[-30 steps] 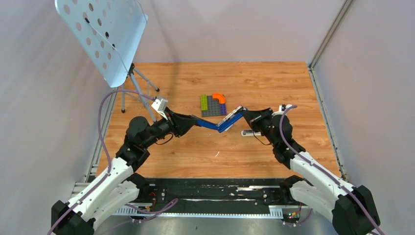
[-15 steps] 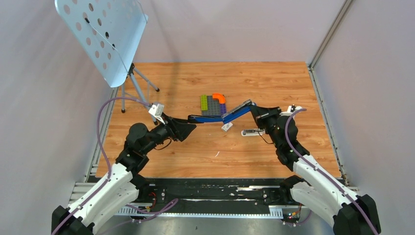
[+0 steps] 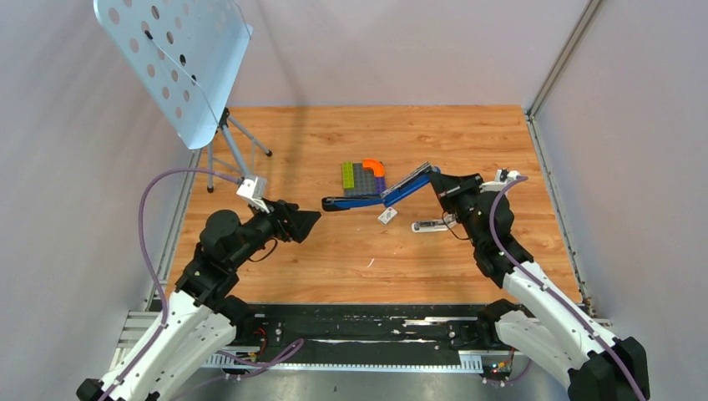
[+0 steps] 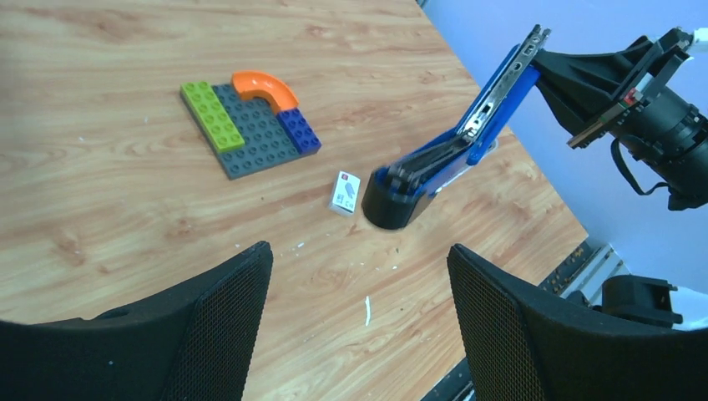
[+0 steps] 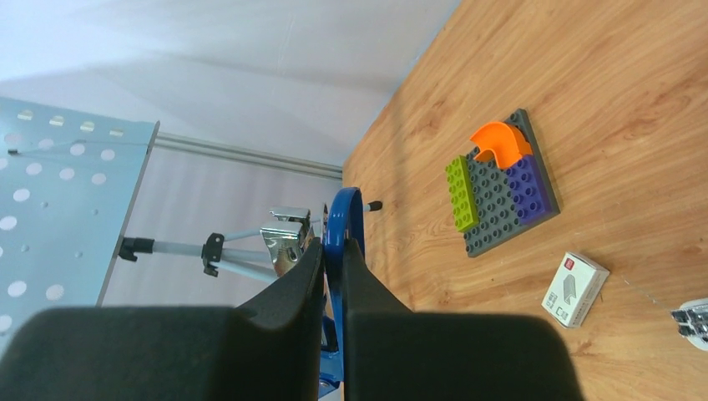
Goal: Load the staples into the stapler
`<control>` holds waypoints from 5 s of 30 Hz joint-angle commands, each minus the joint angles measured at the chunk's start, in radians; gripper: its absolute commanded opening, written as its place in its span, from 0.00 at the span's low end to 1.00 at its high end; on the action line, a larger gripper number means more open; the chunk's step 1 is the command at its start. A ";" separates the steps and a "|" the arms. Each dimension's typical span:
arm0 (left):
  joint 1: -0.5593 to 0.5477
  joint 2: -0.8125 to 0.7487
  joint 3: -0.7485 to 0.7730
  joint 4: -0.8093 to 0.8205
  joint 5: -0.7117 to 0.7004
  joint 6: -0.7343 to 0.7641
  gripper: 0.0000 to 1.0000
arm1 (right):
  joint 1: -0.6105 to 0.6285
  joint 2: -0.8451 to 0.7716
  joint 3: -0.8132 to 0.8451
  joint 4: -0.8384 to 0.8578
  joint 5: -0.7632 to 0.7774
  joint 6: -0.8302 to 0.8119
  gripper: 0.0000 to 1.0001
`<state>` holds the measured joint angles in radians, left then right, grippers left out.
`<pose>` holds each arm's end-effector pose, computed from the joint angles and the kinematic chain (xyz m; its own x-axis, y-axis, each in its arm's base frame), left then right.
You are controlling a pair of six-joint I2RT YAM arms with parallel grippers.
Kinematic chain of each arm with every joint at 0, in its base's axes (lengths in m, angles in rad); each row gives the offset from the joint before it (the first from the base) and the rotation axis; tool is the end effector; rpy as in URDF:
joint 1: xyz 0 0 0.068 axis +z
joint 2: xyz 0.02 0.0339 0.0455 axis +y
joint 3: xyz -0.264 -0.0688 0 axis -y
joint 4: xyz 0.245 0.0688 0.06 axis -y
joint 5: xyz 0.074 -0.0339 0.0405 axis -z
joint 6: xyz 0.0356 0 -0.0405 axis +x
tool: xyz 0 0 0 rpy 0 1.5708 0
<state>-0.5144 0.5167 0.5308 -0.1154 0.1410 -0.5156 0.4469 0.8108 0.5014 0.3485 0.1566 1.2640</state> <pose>0.1223 -0.0749 0.2963 -0.3768 -0.3478 -0.8585 0.4863 0.7146 -0.5029 0.1817 0.0809 0.2917 -0.2623 0.9185 -0.2960 -0.1201 0.2732 0.9544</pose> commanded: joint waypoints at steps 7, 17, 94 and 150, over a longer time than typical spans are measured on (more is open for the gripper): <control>0.003 0.213 0.325 -0.098 0.157 0.189 0.74 | -0.016 -0.016 0.064 0.042 -0.178 -0.078 0.00; -0.086 0.318 0.195 0.031 0.197 0.161 0.56 | -0.017 -0.022 0.066 0.061 -0.181 -0.042 0.00; -0.351 0.652 0.431 0.011 0.001 0.268 0.58 | 0.041 0.109 0.082 0.167 -0.391 -0.080 0.00; -0.057 1.215 0.525 -0.267 -0.655 -0.055 0.14 | 0.045 -0.214 0.179 -0.412 -0.075 -0.502 1.00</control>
<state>-0.5812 1.7325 1.0378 -0.4129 -0.5117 -0.5495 0.4786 0.6220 0.6434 -0.0322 0.0387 0.7971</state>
